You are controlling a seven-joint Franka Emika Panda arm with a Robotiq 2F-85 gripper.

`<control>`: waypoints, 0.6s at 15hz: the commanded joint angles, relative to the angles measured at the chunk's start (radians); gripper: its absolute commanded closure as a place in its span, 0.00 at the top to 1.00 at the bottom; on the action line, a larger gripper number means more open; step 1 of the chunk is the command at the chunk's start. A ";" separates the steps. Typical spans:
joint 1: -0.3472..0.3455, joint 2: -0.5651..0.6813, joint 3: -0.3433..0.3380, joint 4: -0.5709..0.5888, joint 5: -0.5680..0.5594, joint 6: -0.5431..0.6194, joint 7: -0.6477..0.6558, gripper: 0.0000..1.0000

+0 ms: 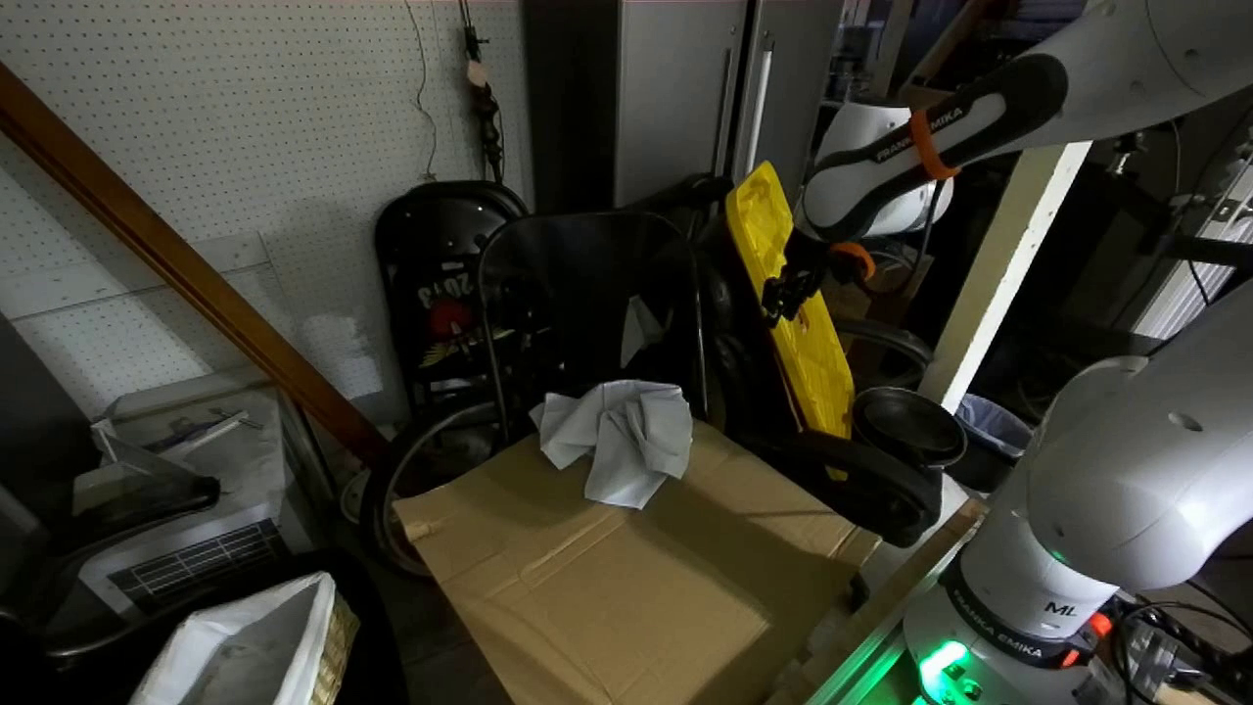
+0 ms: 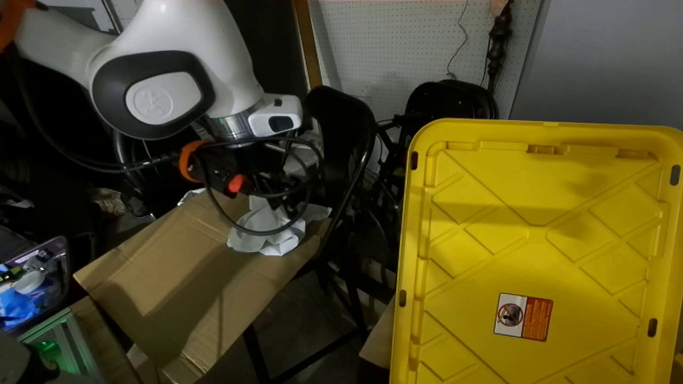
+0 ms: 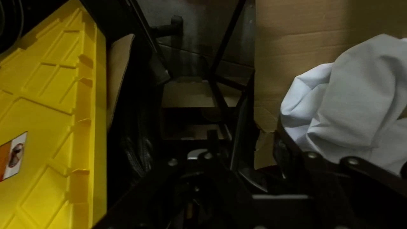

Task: Turn the black chair towards the right

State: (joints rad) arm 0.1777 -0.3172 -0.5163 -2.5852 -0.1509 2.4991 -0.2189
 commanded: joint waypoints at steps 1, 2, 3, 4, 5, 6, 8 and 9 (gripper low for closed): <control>0.068 -0.082 -0.111 -0.065 0.112 -0.013 -0.264 0.80; 0.081 -0.103 -0.124 -0.082 0.128 -0.023 -0.310 0.88; -0.001 -0.111 -0.032 -0.110 0.193 -0.029 -0.388 0.94; 0.006 -0.128 -0.029 -0.135 0.218 -0.030 -0.432 1.00; 0.012 -0.145 -0.010 -0.166 0.258 -0.025 -0.474 1.00; -0.039 -0.056 0.024 -0.097 0.239 -0.019 -0.418 0.89; -0.033 -0.081 0.047 -0.134 0.274 -0.018 -0.460 1.00; -0.032 -0.088 0.051 -0.143 0.276 -0.019 -0.463 1.00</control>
